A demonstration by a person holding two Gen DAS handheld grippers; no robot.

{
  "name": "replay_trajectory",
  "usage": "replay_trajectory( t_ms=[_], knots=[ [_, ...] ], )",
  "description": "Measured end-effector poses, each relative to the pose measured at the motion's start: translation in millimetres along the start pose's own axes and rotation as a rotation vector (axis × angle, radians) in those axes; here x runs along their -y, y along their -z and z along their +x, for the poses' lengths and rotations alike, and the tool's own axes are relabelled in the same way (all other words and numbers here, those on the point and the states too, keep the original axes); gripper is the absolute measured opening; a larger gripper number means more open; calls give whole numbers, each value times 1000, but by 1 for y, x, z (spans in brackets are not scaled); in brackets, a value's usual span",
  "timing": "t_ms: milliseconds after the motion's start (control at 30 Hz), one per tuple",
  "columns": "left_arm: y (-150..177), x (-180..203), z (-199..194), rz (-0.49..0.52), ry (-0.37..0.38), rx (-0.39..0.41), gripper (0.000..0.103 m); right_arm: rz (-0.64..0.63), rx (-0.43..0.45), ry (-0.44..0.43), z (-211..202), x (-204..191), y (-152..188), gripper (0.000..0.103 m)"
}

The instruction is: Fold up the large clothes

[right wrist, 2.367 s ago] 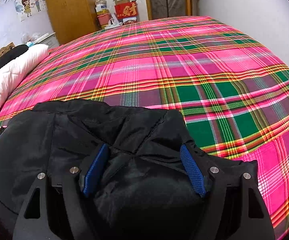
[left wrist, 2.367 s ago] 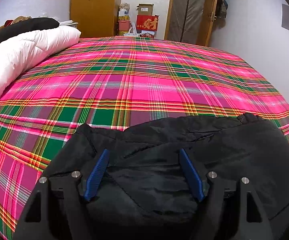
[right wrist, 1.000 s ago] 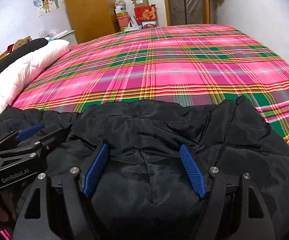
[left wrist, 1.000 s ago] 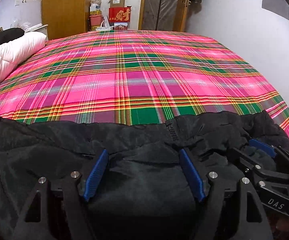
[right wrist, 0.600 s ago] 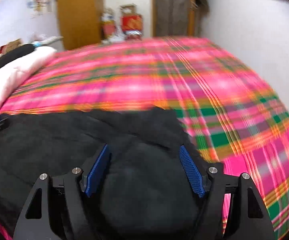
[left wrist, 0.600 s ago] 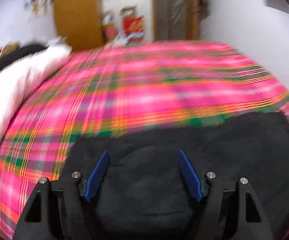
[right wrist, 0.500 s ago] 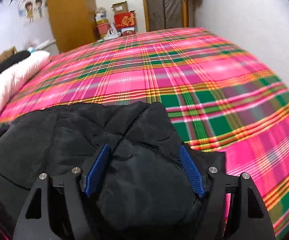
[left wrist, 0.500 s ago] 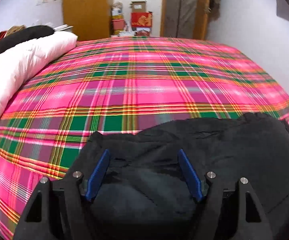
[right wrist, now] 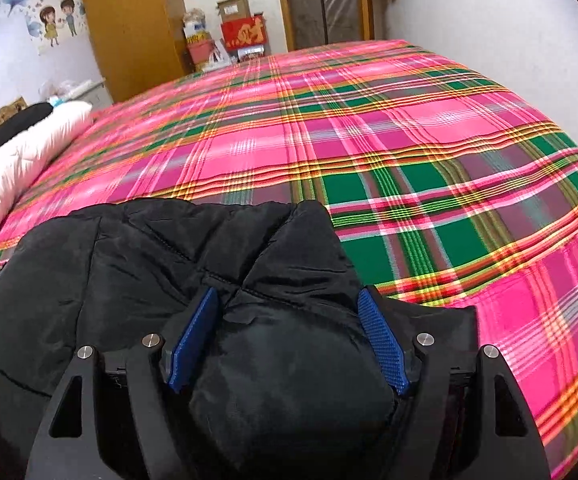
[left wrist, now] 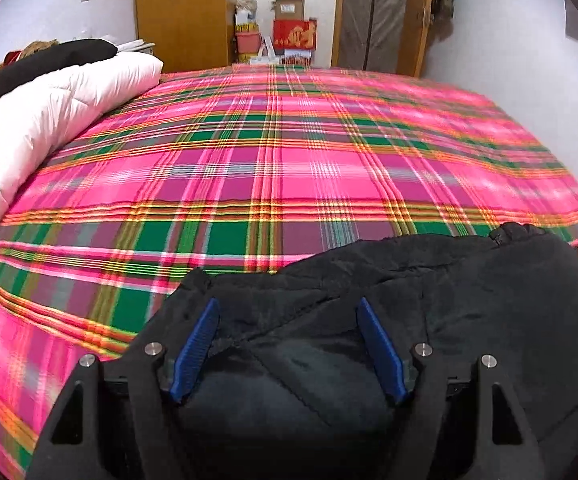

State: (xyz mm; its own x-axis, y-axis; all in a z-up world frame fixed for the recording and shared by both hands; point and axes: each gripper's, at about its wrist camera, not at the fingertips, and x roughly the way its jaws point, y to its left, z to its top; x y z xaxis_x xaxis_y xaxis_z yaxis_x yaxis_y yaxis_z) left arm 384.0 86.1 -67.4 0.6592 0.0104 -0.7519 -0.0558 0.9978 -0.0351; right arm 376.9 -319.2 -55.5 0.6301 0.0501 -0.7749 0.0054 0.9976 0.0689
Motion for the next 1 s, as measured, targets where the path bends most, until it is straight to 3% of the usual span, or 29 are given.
replay_trajectory(
  t_ms=[200, 333, 433, 600, 1000],
  knots=[
    [12, -23, -74, -18, 39, 78, 74, 1, 70, -34, -76, 5, 12, 72],
    [41, -55, -103, -77, 39, 63, 74, 31, 70, -35, -107, 17, 42, 72],
    [62, -60, -106, -80, 25, 44, 74, 12, 56, -28, -109, 13, 58, 72],
    [76, -59, -71, -103, 17, -54, 75, 50, -49, -6, -74, 23, 65, 72],
    [74, -58, -95, -88, -18, -15, 74, 56, -25, -24, -99, 32, 67, 72]
  ],
)
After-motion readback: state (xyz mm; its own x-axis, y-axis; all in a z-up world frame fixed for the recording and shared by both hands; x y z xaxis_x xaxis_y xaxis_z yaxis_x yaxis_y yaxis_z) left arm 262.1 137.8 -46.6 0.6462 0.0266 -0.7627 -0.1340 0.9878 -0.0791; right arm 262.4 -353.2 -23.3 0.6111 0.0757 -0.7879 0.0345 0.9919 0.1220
